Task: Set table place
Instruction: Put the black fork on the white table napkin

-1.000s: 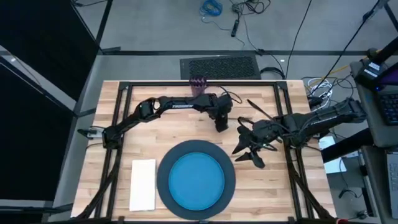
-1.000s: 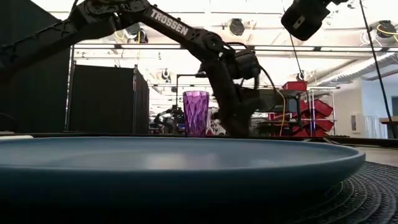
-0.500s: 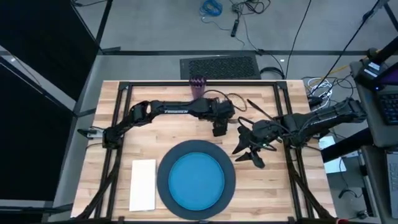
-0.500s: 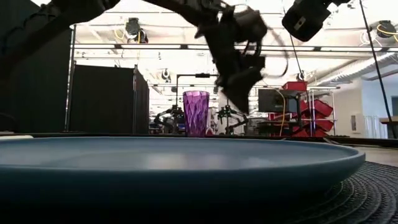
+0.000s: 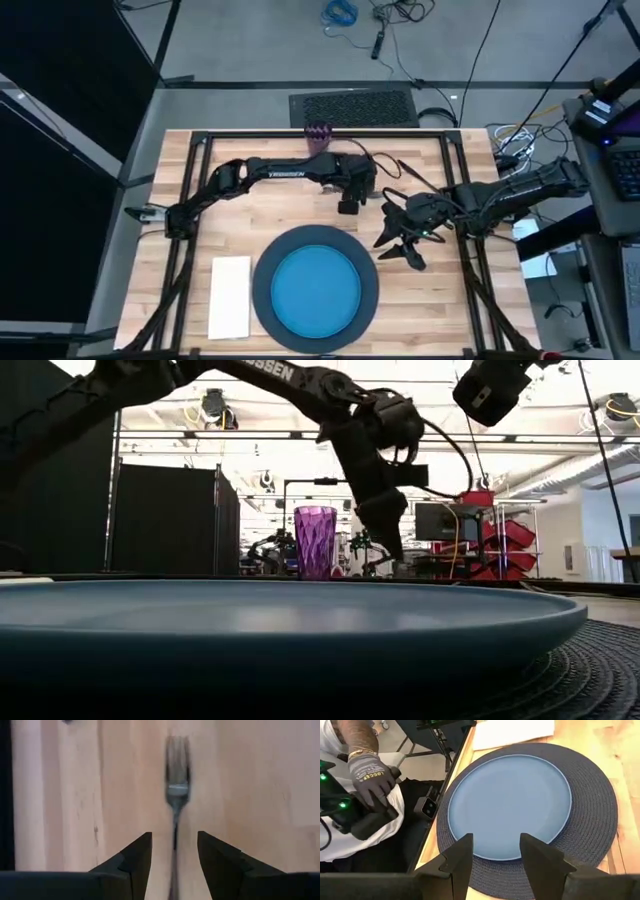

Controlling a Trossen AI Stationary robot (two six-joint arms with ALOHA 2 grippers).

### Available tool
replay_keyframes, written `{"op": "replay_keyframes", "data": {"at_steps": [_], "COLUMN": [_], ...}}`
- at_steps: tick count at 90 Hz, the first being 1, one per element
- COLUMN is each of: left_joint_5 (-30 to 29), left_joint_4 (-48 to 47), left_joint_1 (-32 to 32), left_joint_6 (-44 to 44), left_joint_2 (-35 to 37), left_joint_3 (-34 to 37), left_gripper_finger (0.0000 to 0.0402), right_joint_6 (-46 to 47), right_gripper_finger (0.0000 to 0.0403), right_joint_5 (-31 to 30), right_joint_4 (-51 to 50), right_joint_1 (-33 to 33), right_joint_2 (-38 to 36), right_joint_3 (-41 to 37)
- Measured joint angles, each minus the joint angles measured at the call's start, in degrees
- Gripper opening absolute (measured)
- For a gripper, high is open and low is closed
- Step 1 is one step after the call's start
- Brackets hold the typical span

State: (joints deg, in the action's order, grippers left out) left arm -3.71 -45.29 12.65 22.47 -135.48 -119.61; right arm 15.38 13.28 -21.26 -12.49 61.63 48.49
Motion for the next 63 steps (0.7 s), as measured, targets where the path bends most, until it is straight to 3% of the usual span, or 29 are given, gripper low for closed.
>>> {"op": "replay_keyframes", "data": {"at_steps": [27,63], "left_joint_5": [5.7,7.2], "left_joint_4": [0.8,-0.3], "left_joint_1": [1.5,1.7], "left_joint_6": [-2.5,-4.2], "left_joint_2": [0.0,0.0], "left_joint_3": [0.1,1.8], "left_gripper_finger": [0.0143,0.0143], "right_joint_6": [-0.1,0.0], "right_gripper_finger": [0.0148,0.0148], "right_joint_5": [0.0,0.0], "right_joint_4": [0.0,0.0], "right_joint_1": [0.0,0.0], "right_joint_2": [0.0,0.0], "right_joint_3": [0.0,0.0]}}
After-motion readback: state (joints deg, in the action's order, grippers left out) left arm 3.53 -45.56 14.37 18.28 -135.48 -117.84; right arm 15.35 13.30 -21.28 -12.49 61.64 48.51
